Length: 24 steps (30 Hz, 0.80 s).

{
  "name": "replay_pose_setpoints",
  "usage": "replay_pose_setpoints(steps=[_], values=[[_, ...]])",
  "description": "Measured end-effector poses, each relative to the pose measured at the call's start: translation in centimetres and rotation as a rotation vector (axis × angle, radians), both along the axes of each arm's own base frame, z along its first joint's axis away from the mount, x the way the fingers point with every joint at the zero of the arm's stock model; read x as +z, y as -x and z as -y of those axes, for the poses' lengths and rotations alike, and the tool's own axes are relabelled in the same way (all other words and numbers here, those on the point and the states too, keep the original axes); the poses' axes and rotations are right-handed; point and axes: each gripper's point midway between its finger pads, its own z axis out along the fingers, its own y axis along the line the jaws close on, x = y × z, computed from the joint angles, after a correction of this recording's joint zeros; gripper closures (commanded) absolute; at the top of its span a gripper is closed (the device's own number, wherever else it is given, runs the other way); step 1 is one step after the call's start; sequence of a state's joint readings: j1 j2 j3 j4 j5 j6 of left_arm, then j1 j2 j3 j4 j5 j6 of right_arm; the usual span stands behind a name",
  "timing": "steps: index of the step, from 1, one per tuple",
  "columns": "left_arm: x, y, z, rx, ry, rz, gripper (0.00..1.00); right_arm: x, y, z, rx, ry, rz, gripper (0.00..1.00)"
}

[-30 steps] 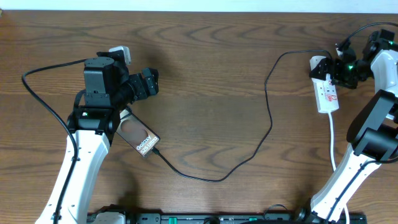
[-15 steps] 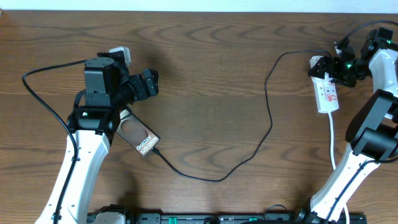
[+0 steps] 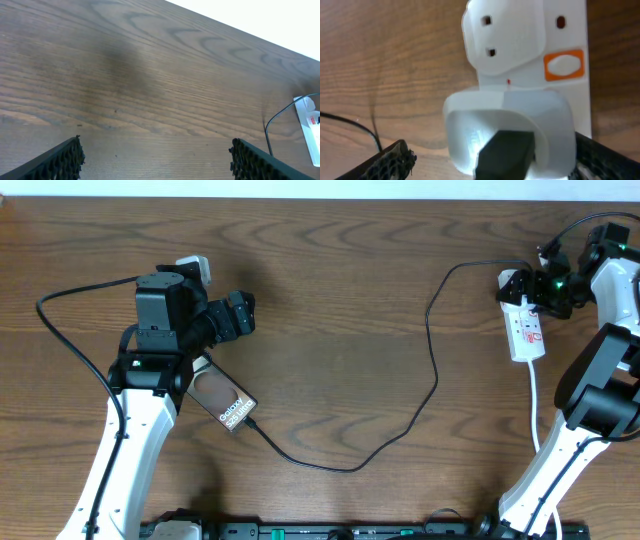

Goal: Plug charger to phone and switch on socket

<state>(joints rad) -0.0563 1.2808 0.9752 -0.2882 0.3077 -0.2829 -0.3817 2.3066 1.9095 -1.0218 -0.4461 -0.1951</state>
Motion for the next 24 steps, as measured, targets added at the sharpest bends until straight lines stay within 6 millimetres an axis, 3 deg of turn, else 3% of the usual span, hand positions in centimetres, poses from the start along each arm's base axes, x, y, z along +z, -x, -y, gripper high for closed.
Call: replay_pose_setpoints(steps=[24], values=[[-0.01,0.01,0.00,0.000,0.000,0.000,0.08,-0.17,0.08,0.28,-0.049,0.023,-0.002,0.13]])
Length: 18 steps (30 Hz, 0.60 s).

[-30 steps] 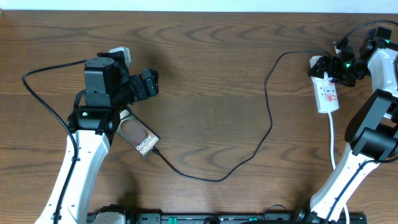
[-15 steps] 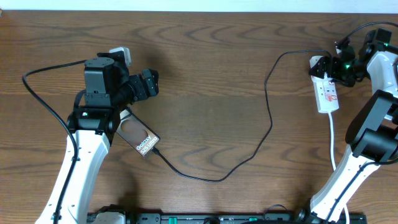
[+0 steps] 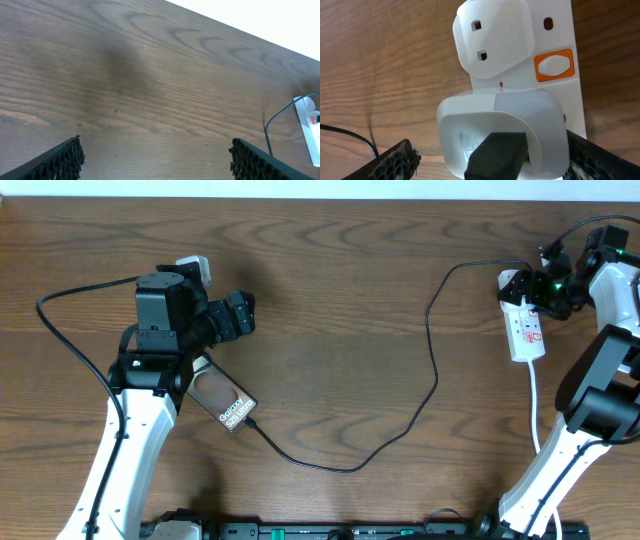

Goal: Plug charger to phone and switch on socket

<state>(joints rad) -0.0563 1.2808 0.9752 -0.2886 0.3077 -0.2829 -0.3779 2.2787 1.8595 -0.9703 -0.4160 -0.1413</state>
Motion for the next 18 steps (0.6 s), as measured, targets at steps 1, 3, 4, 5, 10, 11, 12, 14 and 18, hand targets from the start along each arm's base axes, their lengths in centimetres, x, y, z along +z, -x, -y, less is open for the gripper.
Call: replay_pose_setpoints(steps=[1,3,4,5,10,11,12,14,18], values=[[0.0,0.0,0.0,0.000,0.000,0.000,0.08,0.0,0.0,0.0,0.000,0.005,-0.003,0.13],[0.0,0.0,0.0,0.000,0.000,0.000,0.08,0.0,0.0,0.0,0.000,0.013,-0.012,0.13],[0.0,0.0,0.0,0.000,0.000,0.000,0.08,0.0,0.1,0.0,0.000,0.016,-0.016,0.13],[0.0,0.0,0.0,0.000,0.000,0.000,0.08,0.1,0.1,0.0,0.000,0.018,-0.019,0.13],[0.0,0.0,0.0,0.000,0.000,0.000,0.08,0.1,1.2,-0.4,-0.017,-0.005,-0.078,0.12],[0.0,0.0,0.0,0.000,0.000,0.000,0.08,0.1,1.2,-0.4,-0.019,-0.007,-0.078,0.12],[0.0,0.0,0.0,0.000,0.000,-0.001,0.08,0.2,1.2,-0.5,-0.020,-0.008,-0.078,0.12],[0.0,0.0,0.0,0.000,0.000,-0.002,0.08,0.2,1.2,-0.5,-0.022,-0.009,-0.079,0.12],[-0.1,0.1,0.0,0.000,0.000,-0.004,0.08,0.2,1.2,-0.5,-0.021,-0.010,-0.078,0.12]])
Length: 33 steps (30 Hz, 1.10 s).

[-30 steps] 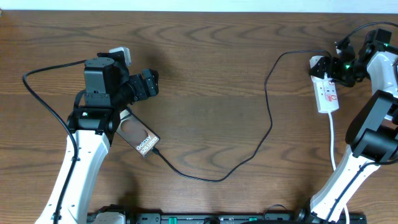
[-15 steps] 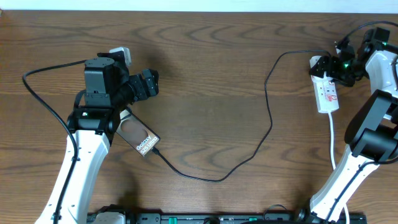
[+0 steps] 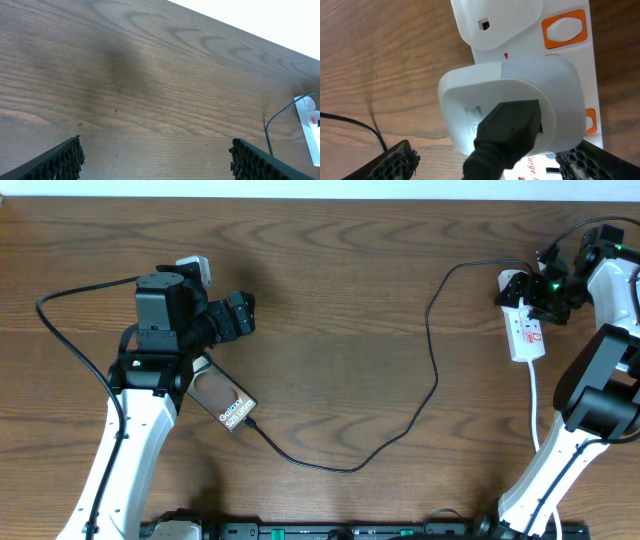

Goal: Plug charger to phone and switch on socket

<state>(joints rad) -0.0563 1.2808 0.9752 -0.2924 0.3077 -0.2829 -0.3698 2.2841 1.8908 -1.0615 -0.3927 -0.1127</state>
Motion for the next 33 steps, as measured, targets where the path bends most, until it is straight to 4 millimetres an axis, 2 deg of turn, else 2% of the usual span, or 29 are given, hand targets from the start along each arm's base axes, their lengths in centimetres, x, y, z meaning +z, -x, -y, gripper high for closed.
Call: replay_pose_setpoints(steps=[11,21,26,33], values=[[-0.1,0.1,0.0,0.000,0.000,-0.004,0.08,0.0,-0.1,0.3,-0.002,0.017,0.001,0.12],[-0.1,0.1,0.0,0.000,0.000,-0.006,0.08,0.5,-0.9,2.1,-0.014,0.115,0.005,0.10],[-0.2,0.2,0.0,0.000,-0.001,-0.012,0.08,0.5,-0.9,2.0,-0.013,0.108,0.007,0.09],[-0.2,0.2,0.0,0.000,-0.001,-0.012,0.08,1.0,-1.3,0.8,-0.002,0.037,0.036,0.09]])
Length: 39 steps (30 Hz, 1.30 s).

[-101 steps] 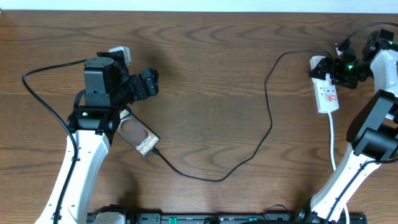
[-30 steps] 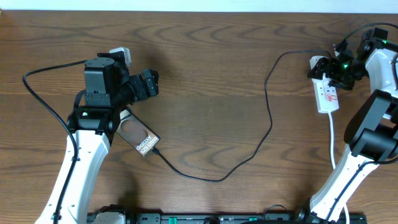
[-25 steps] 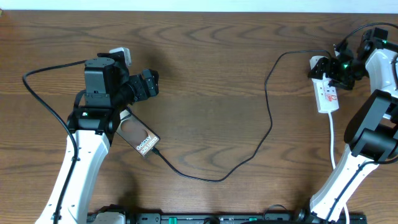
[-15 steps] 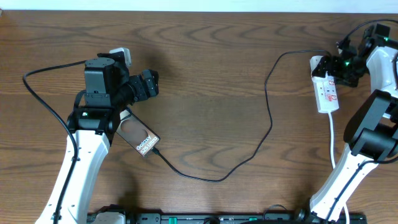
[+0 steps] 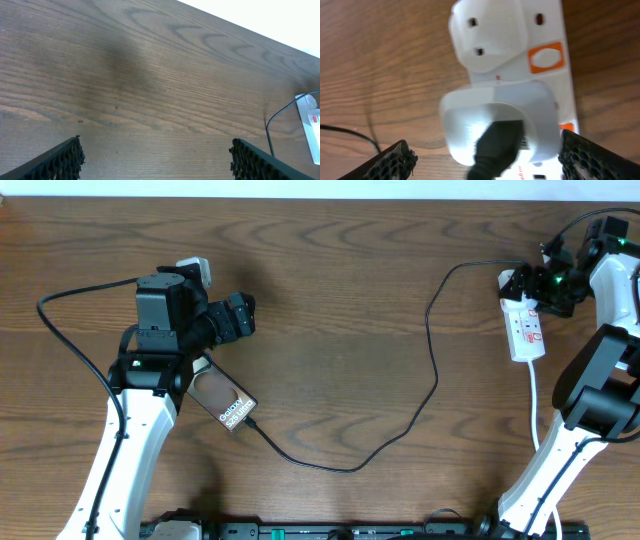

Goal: Plug charger to phone and switch on socket

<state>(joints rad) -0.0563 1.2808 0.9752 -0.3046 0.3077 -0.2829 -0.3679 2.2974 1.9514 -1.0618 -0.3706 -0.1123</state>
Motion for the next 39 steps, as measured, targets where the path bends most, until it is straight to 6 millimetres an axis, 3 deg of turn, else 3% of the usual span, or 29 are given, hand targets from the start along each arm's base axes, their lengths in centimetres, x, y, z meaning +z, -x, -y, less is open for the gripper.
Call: replay_pose_setpoints(steps=[39], values=[[0.0,0.0,0.0,0.000,0.000,-0.002,0.09,-1.0,0.1,-0.4,0.003,-0.027,-0.017,0.10]])
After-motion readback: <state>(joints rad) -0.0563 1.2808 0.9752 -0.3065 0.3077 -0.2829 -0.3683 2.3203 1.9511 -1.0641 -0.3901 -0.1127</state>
